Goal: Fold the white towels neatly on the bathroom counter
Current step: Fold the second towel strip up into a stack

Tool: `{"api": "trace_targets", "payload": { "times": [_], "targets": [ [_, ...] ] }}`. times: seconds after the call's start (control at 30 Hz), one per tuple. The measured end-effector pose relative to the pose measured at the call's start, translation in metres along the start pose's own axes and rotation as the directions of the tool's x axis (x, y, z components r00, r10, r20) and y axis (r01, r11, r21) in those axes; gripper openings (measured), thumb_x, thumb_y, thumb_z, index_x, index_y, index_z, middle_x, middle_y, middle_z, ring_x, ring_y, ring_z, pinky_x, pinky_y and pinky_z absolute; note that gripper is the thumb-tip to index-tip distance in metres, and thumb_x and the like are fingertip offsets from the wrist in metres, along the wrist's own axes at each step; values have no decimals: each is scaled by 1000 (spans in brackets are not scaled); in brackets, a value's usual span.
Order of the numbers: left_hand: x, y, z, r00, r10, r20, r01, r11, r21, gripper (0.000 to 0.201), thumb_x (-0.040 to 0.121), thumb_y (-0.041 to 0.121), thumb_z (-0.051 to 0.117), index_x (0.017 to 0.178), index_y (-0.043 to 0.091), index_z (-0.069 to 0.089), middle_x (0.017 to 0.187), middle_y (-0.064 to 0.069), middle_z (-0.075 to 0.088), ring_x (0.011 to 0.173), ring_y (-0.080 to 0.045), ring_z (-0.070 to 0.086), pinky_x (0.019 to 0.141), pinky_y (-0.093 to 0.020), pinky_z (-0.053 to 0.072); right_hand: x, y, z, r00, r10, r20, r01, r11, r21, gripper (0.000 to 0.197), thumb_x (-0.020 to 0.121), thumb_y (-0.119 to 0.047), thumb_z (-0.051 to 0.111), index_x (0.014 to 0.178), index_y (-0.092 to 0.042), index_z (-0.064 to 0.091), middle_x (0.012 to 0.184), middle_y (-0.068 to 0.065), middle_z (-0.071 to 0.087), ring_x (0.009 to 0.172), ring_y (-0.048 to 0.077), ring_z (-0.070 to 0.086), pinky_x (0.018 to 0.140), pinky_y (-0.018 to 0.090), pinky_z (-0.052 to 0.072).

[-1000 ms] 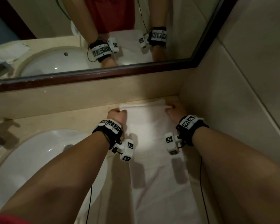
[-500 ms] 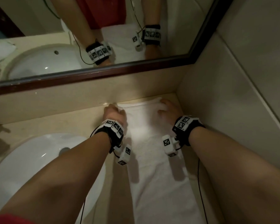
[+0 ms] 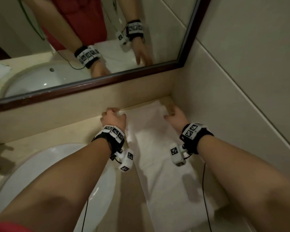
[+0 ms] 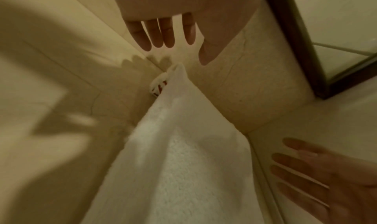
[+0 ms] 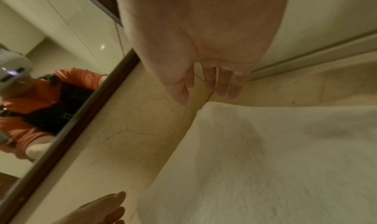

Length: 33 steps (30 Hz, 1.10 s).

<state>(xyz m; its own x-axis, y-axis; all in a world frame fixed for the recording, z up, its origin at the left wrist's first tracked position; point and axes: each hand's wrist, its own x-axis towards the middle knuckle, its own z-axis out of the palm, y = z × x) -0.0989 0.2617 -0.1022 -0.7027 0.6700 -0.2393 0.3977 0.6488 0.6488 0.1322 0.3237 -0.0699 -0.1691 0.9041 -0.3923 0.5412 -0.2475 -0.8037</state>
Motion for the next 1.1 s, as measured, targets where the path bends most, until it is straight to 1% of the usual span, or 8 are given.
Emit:
{"api": "trace_targets", "payload": {
  "times": [0.07, 0.17, 0.33, 0.5, 0.6, 0.77, 0.93, 1.1],
  "targets": [
    [-10, 5, -10, 999, 33, 0, -33, 999, 25, 38, 80, 29, 66, 115, 16, 59, 122, -14, 53, 112, -35, 50, 90, -33, 40, -20, -3, -1, 1000, -9, -28, 9, 1000, -13, 58, 90, -10, 62, 144, -9, 38, 128, -1, 48, 115, 19, 51, 96, 32, 44],
    [-26, 8, -21, 997, 65, 37, -66, 998, 11, 33, 81, 29, 65, 111, 15, 62, 123, -14, 53, 114, -35, 49, 91, -35, 41, -47, -4, -2, 998, -4, -61, 5, 1000, 16, 60, 90, -9, 62, 145, -9, 37, 146, 10, 42, 129, 26, 46, 99, 30, 39],
    [-54, 13, -34, 983, 149, 108, -141, 987, -73, 26, 78, 34, 64, 101, 24, 63, 114, -7, 61, 98, -26, 59, 89, -39, 52, -86, -5, -7, 993, -12, -116, 17, 999, 39, 56, 92, -12, 61, 143, -12, 40, 144, 10, 43, 129, 25, 46, 91, 27, 36],
    [-86, 21, -46, 957, 249, 150, -233, 966, -116, 26, 81, 26, 65, 105, 18, 67, 110, -6, 65, 98, -25, 62, 87, -33, 52, -117, -3, -8, 991, -47, -128, 57, 996, 69, 52, 89, -15, 63, 138, -16, 46, 138, 9, 48, 121, 25, 50, 101, 45, 45],
    [-106, 20, -47, 945, 280, 167, -261, 957, -126, 18, 81, 23, 64, 99, 21, 66, 108, -5, 66, 96, -22, 60, 82, -29, 48, -130, 0, -9, 993, -64, -102, 70, 996, 63, 51, 90, -16, 62, 139, -18, 46, 138, 7, 48, 124, 25, 49, 103, 47, 44],
    [-158, 8, -43, 947, 266, 180, -249, 962, -110, 8, 80, 22, 63, 86, 28, 60, 100, -4, 65, 98, -26, 60, 83, -34, 53, -160, 19, -21, 994, -103, -37, 105, 993, 58, 47, 90, -17, 63, 135, -23, 48, 130, 4, 49, 118, 25, 52, 100, 47, 46],
    [-222, -9, -38, 972, 176, 154, -155, 979, -135, 9, 82, 17, 66, 87, 22, 61, 91, 1, 62, 92, -23, 60, 79, -25, 45, -193, 58, -38, 993, -113, 17, 112, 992, 62, 44, 89, -15, 63, 132, -20, 50, 121, 4, 50, 111, 23, 54, 98, 43, 48],
    [-288, -36, -23, 978, 108, 179, -88, 989, -116, 6, 82, 16, 64, 87, 18, 60, 88, 0, 63, 88, -24, 61, 76, -26, 45, -225, 108, -53, 993, -100, 69, 98, 995, 36, 45, 86, -13, 63, 129, -19, 52, 115, 7, 52, 102, 24, 56, 91, 42, 50]
  ]
}}
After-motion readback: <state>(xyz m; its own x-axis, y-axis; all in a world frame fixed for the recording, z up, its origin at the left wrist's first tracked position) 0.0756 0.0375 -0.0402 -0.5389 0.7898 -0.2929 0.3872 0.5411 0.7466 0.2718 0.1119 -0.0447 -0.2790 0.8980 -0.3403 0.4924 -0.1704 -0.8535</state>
